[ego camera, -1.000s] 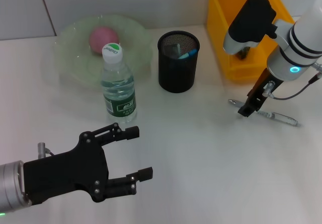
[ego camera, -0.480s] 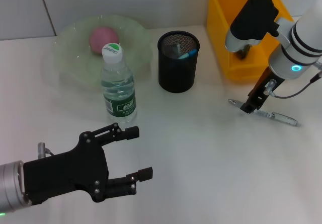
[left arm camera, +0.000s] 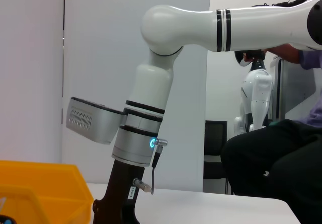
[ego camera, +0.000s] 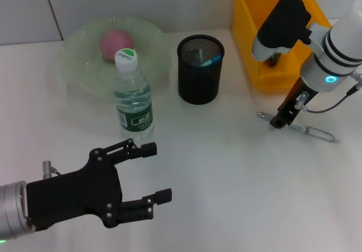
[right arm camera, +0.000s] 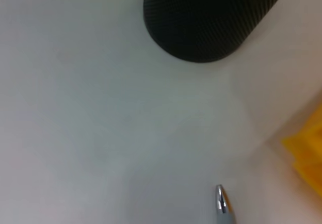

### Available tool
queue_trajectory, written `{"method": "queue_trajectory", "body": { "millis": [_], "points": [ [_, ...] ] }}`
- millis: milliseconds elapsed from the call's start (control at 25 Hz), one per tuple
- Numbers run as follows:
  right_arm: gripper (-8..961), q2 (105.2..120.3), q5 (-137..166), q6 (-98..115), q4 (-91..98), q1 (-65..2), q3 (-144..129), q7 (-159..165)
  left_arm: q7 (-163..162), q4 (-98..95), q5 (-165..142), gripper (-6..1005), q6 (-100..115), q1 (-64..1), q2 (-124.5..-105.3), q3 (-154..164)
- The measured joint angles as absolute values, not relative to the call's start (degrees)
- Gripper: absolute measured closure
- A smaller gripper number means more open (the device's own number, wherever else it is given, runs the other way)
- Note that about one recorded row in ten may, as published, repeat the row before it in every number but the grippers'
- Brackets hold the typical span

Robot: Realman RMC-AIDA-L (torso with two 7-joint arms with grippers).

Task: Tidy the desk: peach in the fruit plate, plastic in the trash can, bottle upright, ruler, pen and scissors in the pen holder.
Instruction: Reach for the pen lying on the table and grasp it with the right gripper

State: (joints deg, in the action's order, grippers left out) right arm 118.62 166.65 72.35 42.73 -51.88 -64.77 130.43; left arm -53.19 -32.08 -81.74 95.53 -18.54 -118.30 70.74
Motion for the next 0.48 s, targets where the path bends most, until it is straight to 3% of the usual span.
{"method": "queue_trajectory", "body": {
  "millis": [480],
  "points": [
    [599,118.62,166.7,71.9,41.9,-52.0,-64.8,130.4,-53.3,-32.3,-81.7,249,95.5,-18.6,-118.30,70.7]
  ]
}}
